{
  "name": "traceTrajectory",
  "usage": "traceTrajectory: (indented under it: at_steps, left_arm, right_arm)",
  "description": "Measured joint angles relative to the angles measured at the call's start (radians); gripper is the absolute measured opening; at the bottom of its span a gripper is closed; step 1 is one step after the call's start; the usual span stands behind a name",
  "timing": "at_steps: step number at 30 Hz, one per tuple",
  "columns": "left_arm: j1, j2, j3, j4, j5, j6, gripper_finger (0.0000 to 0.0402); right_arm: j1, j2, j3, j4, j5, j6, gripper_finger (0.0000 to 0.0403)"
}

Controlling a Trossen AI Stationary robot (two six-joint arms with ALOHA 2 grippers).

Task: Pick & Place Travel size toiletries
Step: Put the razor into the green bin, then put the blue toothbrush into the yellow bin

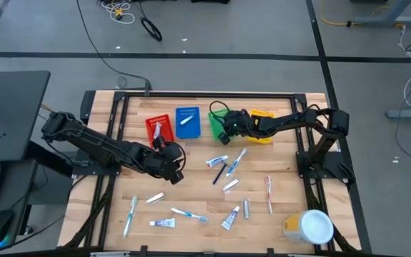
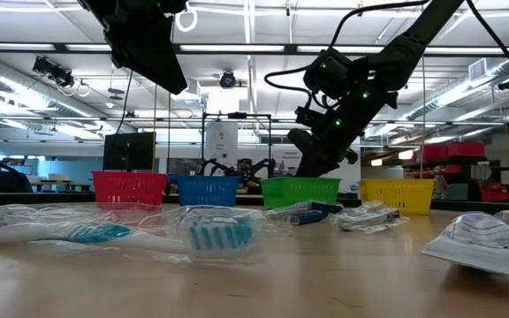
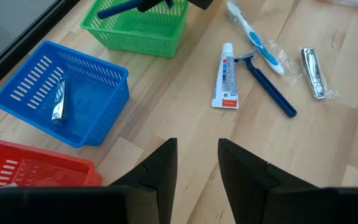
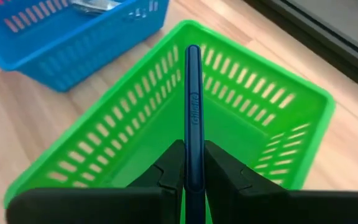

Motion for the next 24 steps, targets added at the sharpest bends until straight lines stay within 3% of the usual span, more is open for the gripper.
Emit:
traceTrajectory:
  at_steps: [15,24]
  left_arm:
    - [0.000,0.000,0.000,0.000,0.000,0.000,0.0126]
    - [-0.001,0.000,0.000,0.002,0.000,-0.025,0.0126]
  right_arm:
    - [-0.013,0.000,0.000,0.003,-0.036,-0.029,0.0110]
    - [0.029,-0.084,0.000,0.033,-0.041,-0.061,0.0115]
